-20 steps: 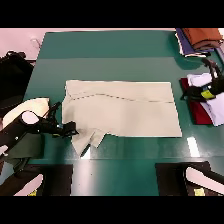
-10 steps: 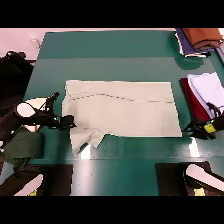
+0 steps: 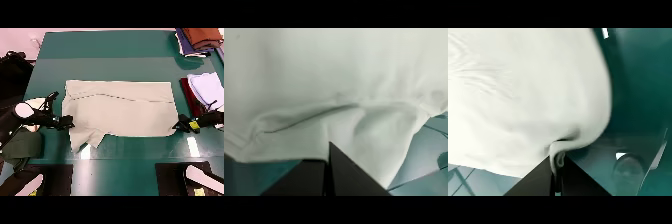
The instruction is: Fold the shirts.
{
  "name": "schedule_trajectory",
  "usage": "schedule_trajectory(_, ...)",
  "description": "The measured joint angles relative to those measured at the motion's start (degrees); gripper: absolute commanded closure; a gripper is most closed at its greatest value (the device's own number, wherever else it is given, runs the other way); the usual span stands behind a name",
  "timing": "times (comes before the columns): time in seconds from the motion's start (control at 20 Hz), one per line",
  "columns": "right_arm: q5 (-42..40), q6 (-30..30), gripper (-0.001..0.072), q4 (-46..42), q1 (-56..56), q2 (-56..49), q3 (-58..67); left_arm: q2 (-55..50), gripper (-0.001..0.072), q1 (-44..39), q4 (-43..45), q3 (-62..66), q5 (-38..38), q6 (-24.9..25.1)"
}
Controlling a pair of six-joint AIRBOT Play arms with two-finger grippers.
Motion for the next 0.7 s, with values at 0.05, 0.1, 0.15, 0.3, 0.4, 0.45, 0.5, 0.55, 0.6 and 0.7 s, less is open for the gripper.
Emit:
schedule_trajectory(0.05, 0.8, 0.0, 0.0694, -1.0, 1.3, 0.3, 1.3, 1.8, 0.0686, 0.0, 0.6, 0.0, -0.7, 0.0)
schedule_trajectory(0.1, 2.0, 0.0, 0.0693, -2.2, 2.5, 1.0, 2.4, 3.8, 0.0686, 0.0, 1.5, 0.0, -1.8, -0.3)
schedule_trajectory(0.15, 3.3, -0.1, 0.0694, -3.7, 3.5, 2.1, 3.6, 5.9, 0.0686, 0.0, 2.4, 0.0, -3.5, -0.8)
schedule_trajectory(0.3, 7.1, -0.1, 0.0694, -8.2, 5.2, 7.6, 6.1, 12.2, 0.0686, 0.0, 4.5, 0.0, -10.6, -2.4)
schedule_trajectory(0.4, 9.5, -0.1, 0.0693, -10.5, 5.6, 11.8, 7.3, 15.0, 0.0686, 0.0, 5.1, 0.1, -14.3, -3.1)
schedule_trajectory(0.45, 10.4, 0.0, 0.0694, -11.3, 5.6, 13.7, 7.9, 15.8, 0.0686, 0.0, 5.3, 0.2, -15.0, -3.5)
schedule_trajectory(0.5, 11.0, 0.3, 0.0694, -11.8, 5.8, 15.1, 8.6, 16.5, 0.0686, 0.0, 5.5, 0.3, -15.1, -3.8)
schedule_trajectory(0.55, 11.1, 0.8, 0.0694, -12.3, 6.0, 16.0, 9.5, 16.7, 0.0686, 0.0, 5.7, 0.7, -14.3, -4.1)
schedule_trajectory(0.6, 11.0, 1.1, 0.0694, -12.7, 6.4, 16.4, 10.4, 16.6, 0.0686, 0.0, 5.9, 1.2, -12.9, -4.1)
schedule_trajectory(0.7, 9.9, 2.1, 0.0694, -12.9, 7.8, 15.2, 13.2, 14.7, 0.0686, 0.0, 7.0, 2.8, -9.1, -4.1)
